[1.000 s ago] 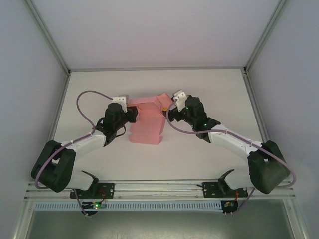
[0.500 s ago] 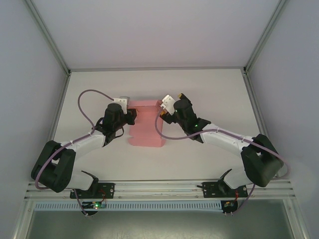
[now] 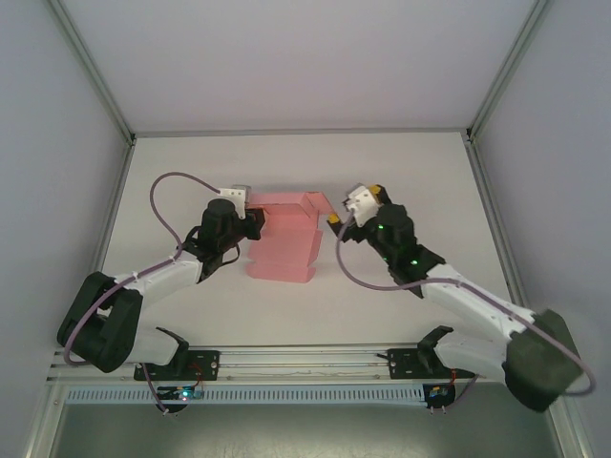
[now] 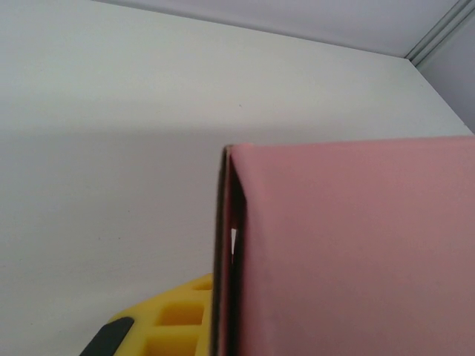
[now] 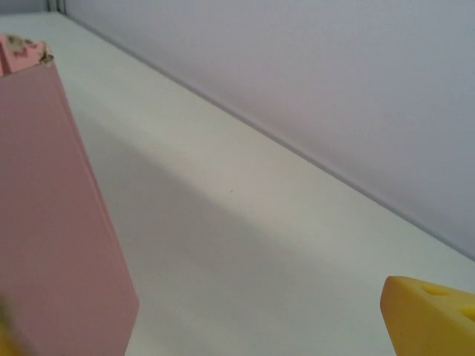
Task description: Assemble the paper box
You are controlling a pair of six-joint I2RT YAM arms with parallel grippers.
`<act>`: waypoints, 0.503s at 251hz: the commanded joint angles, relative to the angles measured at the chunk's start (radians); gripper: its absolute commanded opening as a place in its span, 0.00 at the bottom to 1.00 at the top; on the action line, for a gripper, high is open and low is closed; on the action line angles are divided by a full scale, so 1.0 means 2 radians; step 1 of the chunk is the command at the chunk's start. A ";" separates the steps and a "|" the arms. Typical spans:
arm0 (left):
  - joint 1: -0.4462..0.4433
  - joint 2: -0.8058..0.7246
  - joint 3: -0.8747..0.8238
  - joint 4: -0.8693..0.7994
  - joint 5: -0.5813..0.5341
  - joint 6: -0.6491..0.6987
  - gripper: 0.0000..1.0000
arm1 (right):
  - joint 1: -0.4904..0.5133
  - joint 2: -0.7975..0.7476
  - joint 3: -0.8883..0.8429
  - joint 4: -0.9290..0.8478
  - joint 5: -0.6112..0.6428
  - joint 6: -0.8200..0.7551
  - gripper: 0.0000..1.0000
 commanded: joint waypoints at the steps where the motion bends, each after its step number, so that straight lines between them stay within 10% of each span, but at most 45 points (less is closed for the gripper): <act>1: -0.002 -0.019 -0.001 0.002 -0.006 0.001 0.00 | -0.031 -0.055 -0.032 -0.014 -0.087 0.048 0.98; 73: -0.001 -0.031 -0.001 -0.006 0.007 0.016 0.00 | -0.179 -0.088 -0.003 -0.017 -0.210 0.148 0.98; 126: -0.001 -0.033 -0.005 -0.002 0.020 0.010 0.00 | -0.204 0.027 0.079 -0.066 -0.443 0.138 0.95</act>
